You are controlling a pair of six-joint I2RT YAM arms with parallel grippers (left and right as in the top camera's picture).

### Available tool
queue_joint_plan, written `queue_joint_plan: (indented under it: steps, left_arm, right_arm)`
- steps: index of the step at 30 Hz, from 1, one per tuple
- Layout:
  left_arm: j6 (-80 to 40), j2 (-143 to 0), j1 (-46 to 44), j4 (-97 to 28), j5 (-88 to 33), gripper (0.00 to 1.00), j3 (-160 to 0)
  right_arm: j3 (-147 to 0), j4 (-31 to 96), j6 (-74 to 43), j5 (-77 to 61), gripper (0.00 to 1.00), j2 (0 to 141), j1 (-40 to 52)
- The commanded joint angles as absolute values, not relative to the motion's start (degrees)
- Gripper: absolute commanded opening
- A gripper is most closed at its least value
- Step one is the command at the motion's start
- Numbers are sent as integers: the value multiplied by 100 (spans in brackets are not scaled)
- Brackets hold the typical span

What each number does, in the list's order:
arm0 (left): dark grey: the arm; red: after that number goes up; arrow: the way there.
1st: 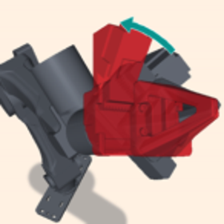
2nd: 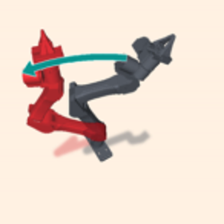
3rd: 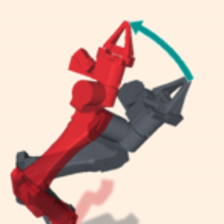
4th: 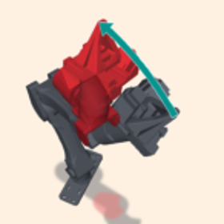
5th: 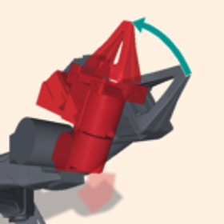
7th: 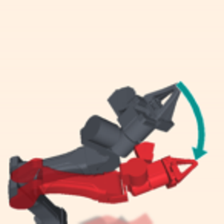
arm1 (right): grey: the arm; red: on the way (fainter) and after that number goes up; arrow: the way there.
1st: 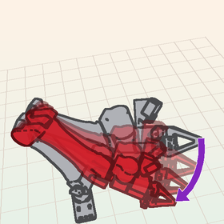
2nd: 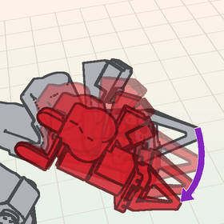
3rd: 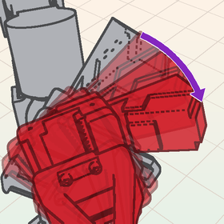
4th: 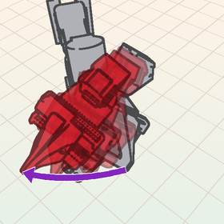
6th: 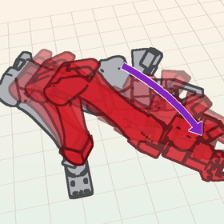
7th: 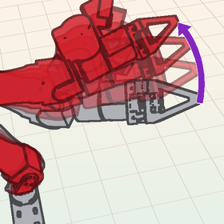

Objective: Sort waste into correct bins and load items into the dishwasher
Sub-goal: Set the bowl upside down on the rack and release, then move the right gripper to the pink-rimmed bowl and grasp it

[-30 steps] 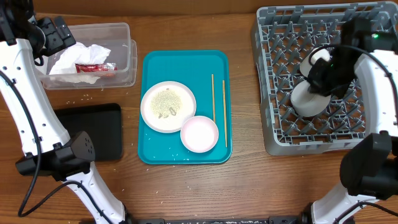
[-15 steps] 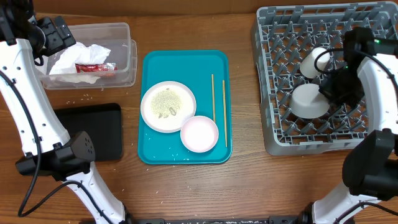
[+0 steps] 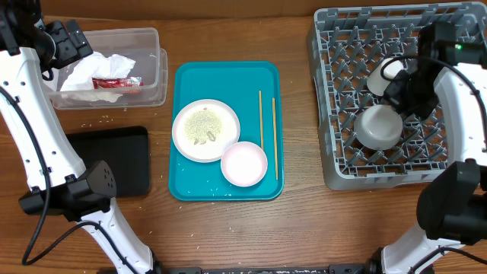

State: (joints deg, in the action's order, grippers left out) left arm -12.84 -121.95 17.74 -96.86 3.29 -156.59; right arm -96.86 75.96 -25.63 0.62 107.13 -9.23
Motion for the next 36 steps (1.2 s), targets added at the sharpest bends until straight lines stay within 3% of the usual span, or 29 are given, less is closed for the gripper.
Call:
queue_joint_plan:
  steps: [1,11,15,18,26,36]
  left_arm:
    - [-1157,-12149,1798,-9679,355,100,-15648]
    - [-1157,-12149,1798,-9679,357,100,-15648]
    - [-1157,-12149,1798,-9682,357,100,-15648]
    - [-1157,-12149,1798,-9679,357,100,-15648]
    - [-1157,-12149,1798,-9679,357,100,-15648]
    - [-1157,-12149,1798,-9679,357,100,-15648]
  right_arm:
    - [-9338,7507,-2556,23,4,10600,-913]
    - [-9804,8018,-2657,-375,4,10462,-843]
    - [-10049,7970,-1588,-2132,5,10130,-405]
    - [-10049,7985,-1492,-2187,16,10051,110]
    - [-10044,7856,-1387,-2108,72,10119,1822]
    - [-9806,6912,-1190,-845,89,10422,4322]
